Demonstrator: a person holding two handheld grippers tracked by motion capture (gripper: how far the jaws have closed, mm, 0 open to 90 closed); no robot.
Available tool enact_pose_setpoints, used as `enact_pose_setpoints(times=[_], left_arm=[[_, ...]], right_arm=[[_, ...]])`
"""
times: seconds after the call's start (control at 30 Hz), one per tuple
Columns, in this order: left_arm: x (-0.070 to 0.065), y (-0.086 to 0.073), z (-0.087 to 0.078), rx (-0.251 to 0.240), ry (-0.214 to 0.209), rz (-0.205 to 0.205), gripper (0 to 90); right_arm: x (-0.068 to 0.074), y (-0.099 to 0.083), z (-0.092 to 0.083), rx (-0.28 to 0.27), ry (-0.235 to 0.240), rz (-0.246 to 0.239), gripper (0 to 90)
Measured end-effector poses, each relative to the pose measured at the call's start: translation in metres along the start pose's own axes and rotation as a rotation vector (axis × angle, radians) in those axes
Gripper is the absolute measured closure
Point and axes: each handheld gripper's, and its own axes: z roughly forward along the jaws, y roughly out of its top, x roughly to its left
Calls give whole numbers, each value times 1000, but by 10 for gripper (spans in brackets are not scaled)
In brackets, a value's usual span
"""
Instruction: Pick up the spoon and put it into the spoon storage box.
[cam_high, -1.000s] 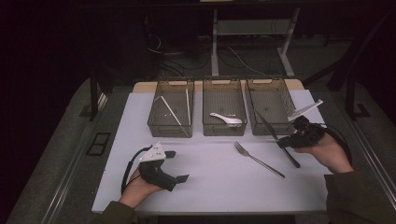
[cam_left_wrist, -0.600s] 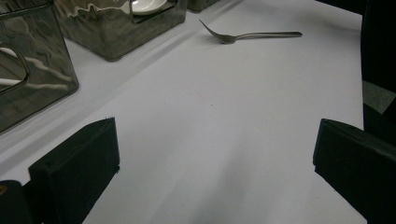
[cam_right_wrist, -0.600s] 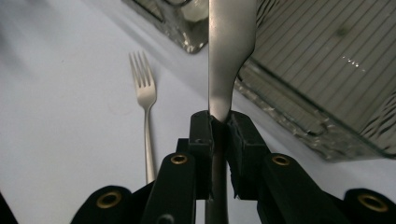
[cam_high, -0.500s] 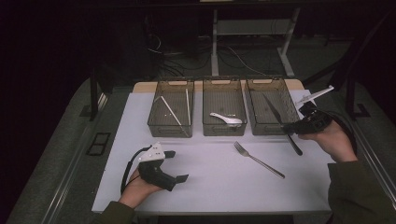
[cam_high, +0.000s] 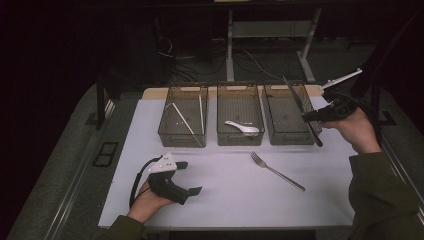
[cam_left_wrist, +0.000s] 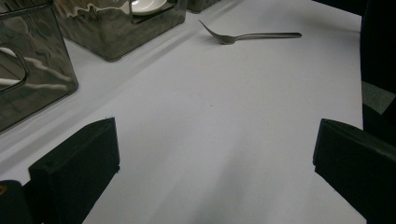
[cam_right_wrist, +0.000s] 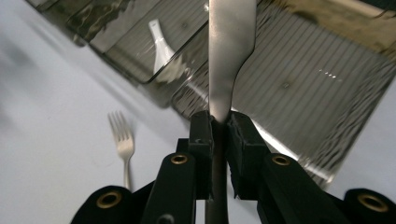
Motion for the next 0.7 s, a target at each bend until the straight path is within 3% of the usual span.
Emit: enact_pose_setpoints(times=[0.3,0.7], left_arm=[[0,0,0,-8,1,-2,0],[1,0,0,-6,0,-2,0]], right_arm=[[-13,23,-1,-31,-28,25,802],[-36,36,27,-24,-55,73,802]])
